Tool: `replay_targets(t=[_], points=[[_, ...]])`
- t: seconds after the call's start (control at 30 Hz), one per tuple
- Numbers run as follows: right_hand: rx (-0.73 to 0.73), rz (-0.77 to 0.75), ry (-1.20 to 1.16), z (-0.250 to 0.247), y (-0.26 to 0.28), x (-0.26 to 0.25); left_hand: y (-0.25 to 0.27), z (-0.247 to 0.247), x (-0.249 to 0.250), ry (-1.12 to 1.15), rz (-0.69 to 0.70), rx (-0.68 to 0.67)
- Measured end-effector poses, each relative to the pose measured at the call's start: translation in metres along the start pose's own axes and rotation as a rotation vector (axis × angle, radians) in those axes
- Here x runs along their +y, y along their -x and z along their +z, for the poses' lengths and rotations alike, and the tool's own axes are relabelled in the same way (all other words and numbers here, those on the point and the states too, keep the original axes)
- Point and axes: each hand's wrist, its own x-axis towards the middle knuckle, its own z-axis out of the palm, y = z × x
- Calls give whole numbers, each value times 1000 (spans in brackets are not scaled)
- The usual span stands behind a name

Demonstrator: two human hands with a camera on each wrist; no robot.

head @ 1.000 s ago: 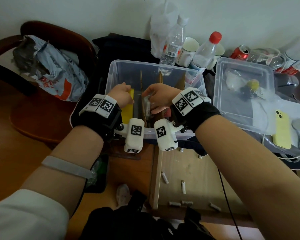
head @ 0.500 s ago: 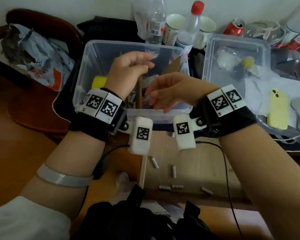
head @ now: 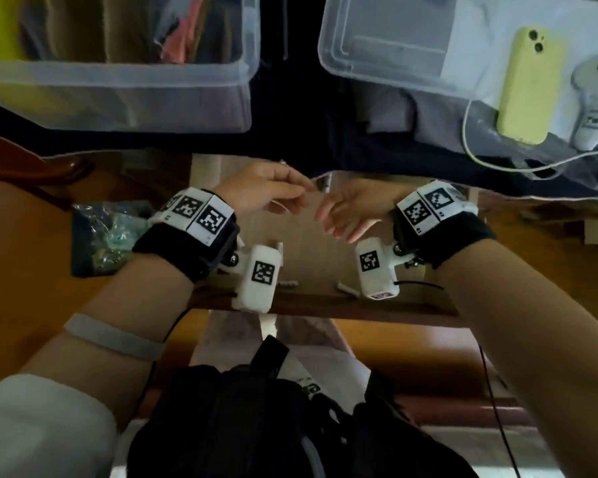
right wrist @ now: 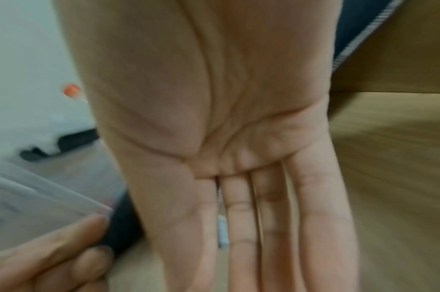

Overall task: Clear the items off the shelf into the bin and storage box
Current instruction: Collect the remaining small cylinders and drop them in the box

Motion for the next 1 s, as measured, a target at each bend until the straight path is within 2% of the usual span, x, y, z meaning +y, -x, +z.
replay_targets(t=[0.07,0.13,0.2,0.3,0.37,0.47,0.53,0.67,0.8,0.93,1.0], points=[[22,108,-3,10,-20,33,-22,5,-34,-15,-178,195],[8,217,43,20,-34,59,-35,3,-67,-126,-383,324],[-14,284,138,28,-44,74,-45,0,-96,-281,-531,285],[-79,295,294,34,-54,89,-54,-3,-122,-402,-644,239],[-114,304,312,35,-63,99,-55,-3,-125,-505,-671,208],[-120,326,243,39,-74,114,-61,-3,-135,-531,-749,125],[-128,339,212,40,-79,120,-64,1,-138,-602,-782,19],[-139,366,190,40,-86,127,-65,23,-131,-536,-810,-198],[-149,404,332,39,-88,128,-63,43,-115,-790,-808,-404],[-207,412,356,39,-84,127,-66,48,-108,-941,-771,-467],[-244,397,348,41,-89,134,-69,47,-107,-938,-777,-463]])
